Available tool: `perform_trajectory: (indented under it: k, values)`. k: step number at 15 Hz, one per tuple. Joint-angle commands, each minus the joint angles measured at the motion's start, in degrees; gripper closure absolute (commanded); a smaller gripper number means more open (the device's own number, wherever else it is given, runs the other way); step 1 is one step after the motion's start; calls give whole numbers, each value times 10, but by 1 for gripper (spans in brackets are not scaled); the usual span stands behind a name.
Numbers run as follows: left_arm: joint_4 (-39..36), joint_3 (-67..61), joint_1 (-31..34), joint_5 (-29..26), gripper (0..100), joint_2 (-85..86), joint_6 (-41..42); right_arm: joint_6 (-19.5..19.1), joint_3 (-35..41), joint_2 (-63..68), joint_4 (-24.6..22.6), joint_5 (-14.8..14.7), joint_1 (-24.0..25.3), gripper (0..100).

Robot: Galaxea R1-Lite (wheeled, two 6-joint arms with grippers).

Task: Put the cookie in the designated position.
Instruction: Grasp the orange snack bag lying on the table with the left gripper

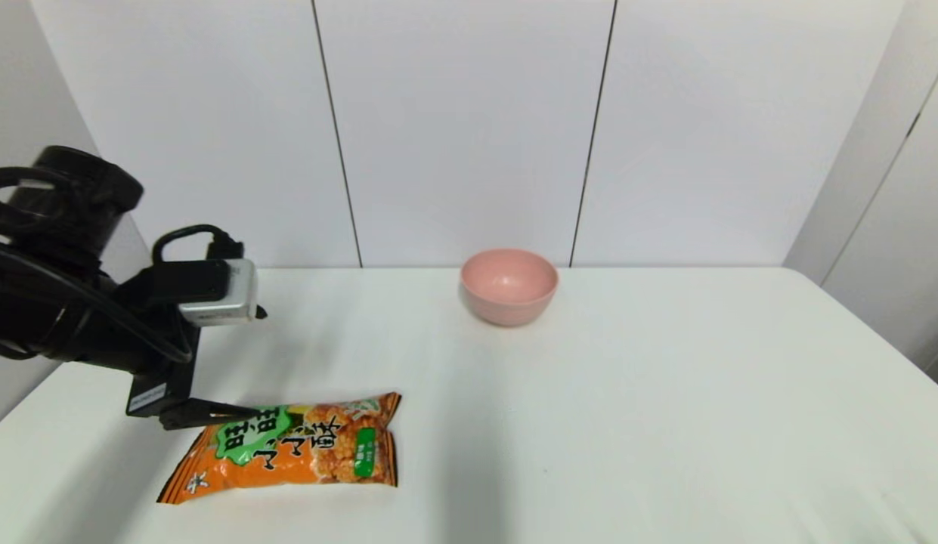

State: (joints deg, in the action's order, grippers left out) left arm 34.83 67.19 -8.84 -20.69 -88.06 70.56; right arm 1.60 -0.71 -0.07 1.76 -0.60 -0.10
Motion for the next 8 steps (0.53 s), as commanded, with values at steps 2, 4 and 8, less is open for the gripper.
perform_trajectory:
  k: [2,4,8]
  values:
    - [124,62,-48,10,0,-125,48,0,0,0,0,0,0,0]
    - [131,61,-63,11,0,-138,46,0,0,0,0,0,0,0]
    - [164,62,-77,22,0,-163,41,0,-1,0,0,0,0,0]
